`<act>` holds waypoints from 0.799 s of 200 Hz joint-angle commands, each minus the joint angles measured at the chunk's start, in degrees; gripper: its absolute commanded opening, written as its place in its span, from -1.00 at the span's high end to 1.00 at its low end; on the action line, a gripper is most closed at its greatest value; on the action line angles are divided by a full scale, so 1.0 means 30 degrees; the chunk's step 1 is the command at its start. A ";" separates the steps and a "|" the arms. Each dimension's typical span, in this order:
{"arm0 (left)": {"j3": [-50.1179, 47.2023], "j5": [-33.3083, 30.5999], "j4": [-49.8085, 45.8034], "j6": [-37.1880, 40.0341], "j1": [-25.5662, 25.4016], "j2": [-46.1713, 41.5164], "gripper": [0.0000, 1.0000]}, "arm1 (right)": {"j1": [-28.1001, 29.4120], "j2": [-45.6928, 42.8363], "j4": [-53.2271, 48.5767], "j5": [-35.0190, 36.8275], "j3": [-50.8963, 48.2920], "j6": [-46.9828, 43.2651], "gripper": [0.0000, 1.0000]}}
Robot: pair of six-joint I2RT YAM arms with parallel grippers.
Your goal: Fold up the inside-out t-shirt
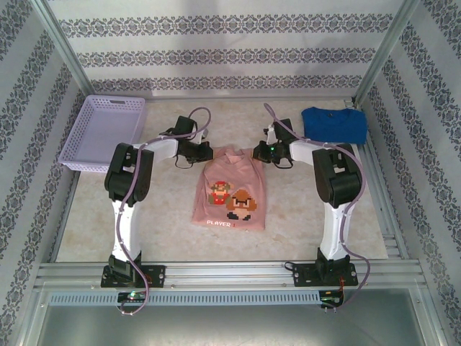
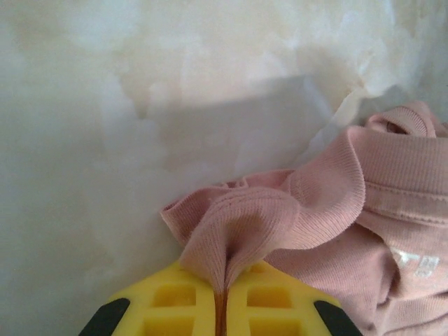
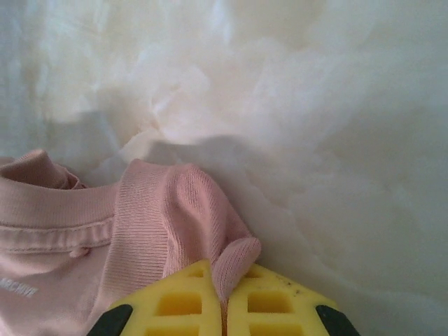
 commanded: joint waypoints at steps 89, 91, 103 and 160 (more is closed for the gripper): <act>-0.0055 -0.0056 0.2403 -0.1485 0.1488 -0.2306 1.00 | -0.0301 -0.1823 0.7259 -0.1197 -0.0779 0.2382 1.00; 0.0061 -0.0045 0.2387 -0.1494 0.1475 -0.2306 1.00 | -0.0275 -0.1793 0.7215 -0.1198 -0.0635 0.2382 1.00; 0.0915 -0.0083 0.2042 -0.1337 0.1508 -0.2308 1.00 | -0.0286 -0.1680 0.6790 -0.1183 0.0267 0.2226 1.00; 0.9003 -0.0982 -0.1605 0.0142 0.2076 -0.1268 1.00 | -0.0610 -0.0704 0.2966 -0.1042 0.8148 0.0223 1.00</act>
